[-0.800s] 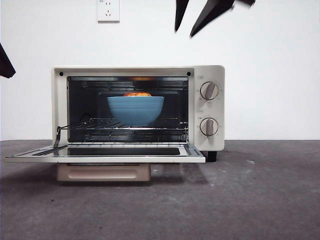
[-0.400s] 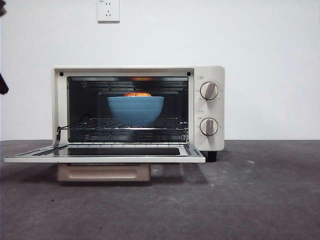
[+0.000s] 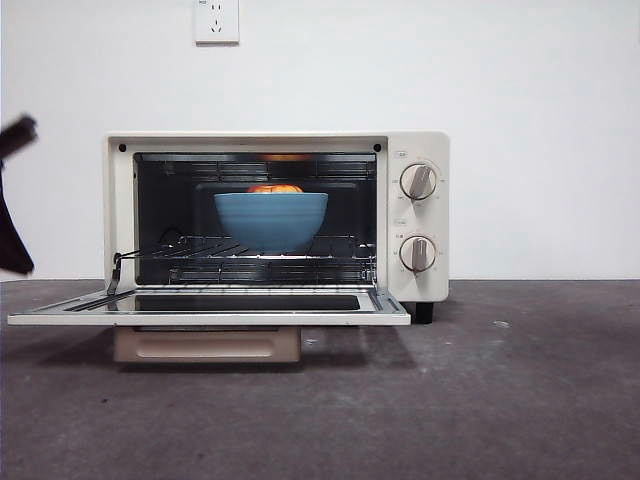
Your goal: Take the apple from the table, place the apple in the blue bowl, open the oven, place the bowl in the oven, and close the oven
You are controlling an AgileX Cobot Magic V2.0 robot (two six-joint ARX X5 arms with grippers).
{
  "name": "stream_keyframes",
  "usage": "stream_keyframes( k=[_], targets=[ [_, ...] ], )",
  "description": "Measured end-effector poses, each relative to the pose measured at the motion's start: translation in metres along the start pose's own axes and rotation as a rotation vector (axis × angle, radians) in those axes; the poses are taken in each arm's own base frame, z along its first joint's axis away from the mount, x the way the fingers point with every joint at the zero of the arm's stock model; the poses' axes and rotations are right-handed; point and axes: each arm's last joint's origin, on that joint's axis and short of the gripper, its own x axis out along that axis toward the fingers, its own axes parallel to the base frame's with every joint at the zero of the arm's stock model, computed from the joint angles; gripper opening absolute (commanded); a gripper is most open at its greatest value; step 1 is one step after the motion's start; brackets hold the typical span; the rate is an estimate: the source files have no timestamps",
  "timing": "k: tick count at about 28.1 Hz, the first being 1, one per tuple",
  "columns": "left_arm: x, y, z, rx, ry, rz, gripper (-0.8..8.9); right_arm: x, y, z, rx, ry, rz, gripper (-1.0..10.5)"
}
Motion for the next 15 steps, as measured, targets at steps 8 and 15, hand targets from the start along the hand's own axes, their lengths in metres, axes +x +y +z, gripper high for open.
stream_keyframes(
  k=[8,15],
  targets=[
    [0.038,0.020,-0.007,-0.021,0.060,-0.004,0.06,0.003,-0.009,-0.054,0.006,0.015,0.006,1.8],
    [0.062,0.031,-0.016,-0.042,0.123,-0.118,0.06,-0.016,-0.013,-0.070,0.058,-0.057,0.019,1.8]
  ],
)
